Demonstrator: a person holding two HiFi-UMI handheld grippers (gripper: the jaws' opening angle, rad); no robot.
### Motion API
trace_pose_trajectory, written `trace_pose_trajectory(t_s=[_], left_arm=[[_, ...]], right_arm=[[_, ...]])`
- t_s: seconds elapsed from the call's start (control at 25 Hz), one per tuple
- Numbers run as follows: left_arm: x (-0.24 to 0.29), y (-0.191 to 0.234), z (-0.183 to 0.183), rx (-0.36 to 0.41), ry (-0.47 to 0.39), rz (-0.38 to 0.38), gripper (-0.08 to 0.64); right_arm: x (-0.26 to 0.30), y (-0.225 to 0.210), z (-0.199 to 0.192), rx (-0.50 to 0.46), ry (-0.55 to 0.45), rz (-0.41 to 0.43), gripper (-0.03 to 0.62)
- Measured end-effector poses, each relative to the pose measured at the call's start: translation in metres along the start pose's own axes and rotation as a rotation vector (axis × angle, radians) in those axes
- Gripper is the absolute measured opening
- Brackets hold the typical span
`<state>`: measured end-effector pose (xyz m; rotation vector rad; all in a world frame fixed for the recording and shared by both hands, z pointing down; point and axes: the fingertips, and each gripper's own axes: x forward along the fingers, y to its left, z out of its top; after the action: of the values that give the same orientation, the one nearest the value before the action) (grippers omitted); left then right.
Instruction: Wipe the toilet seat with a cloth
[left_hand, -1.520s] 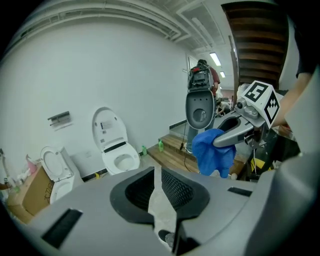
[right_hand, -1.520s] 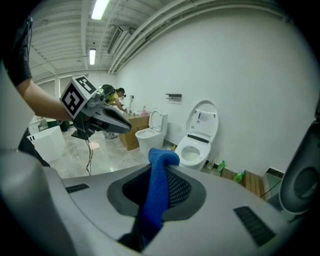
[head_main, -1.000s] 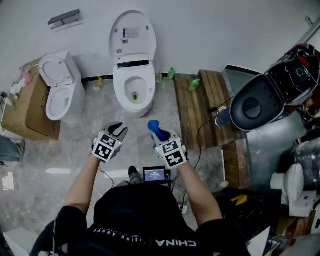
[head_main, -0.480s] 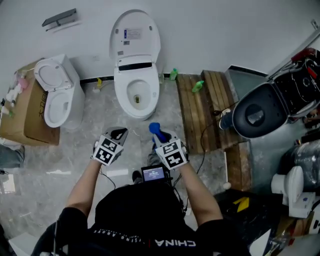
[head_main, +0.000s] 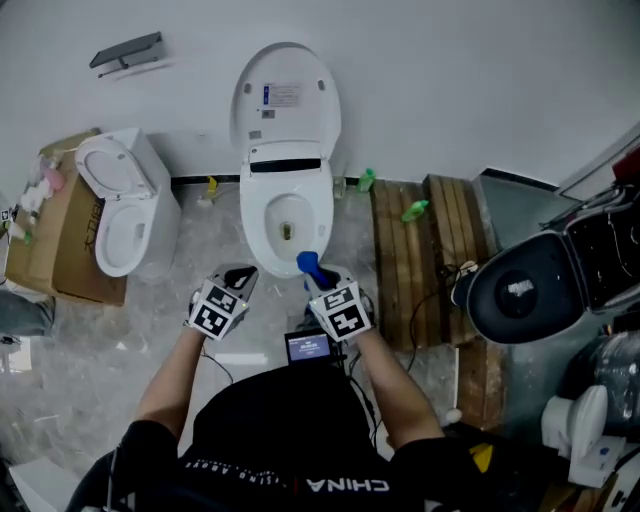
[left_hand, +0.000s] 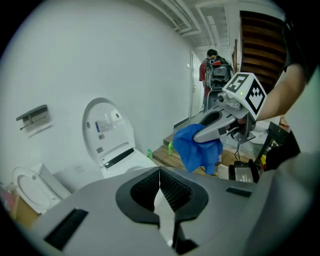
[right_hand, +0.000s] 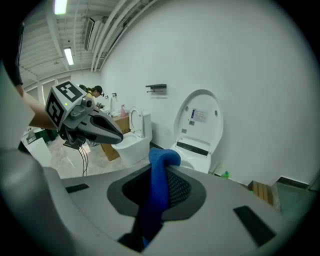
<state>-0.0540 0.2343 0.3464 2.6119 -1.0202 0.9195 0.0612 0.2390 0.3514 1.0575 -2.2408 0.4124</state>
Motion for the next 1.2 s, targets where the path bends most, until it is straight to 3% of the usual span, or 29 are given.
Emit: trace_pose_trajectory(t_s=[0.36,0.64,0.92,1.2], left_arm=[[0.083,0.073,0.083,-0.001,0.021,0.058,0.012],[0.129,0.1,0.099,0.0,0.07,0.096,0.012],[0.141,0.122,0.096,-0.005,0.091,0.089,0.012],[0.139,0.154,0.109,0.055,0.058,0.072,0.012]], right_arm=[[0.063,-0.096,0.078,-0.025,-0.014,0.101,0.053],[0.1,-0.151,0.091,-0.041,0.006,0.142,0.053],[0.122,-0.154,0.103,-0.03,0.006,0.157,0.054],[0.134,-0.156,0.131,0.012,-0.027,0.082,0.053]])
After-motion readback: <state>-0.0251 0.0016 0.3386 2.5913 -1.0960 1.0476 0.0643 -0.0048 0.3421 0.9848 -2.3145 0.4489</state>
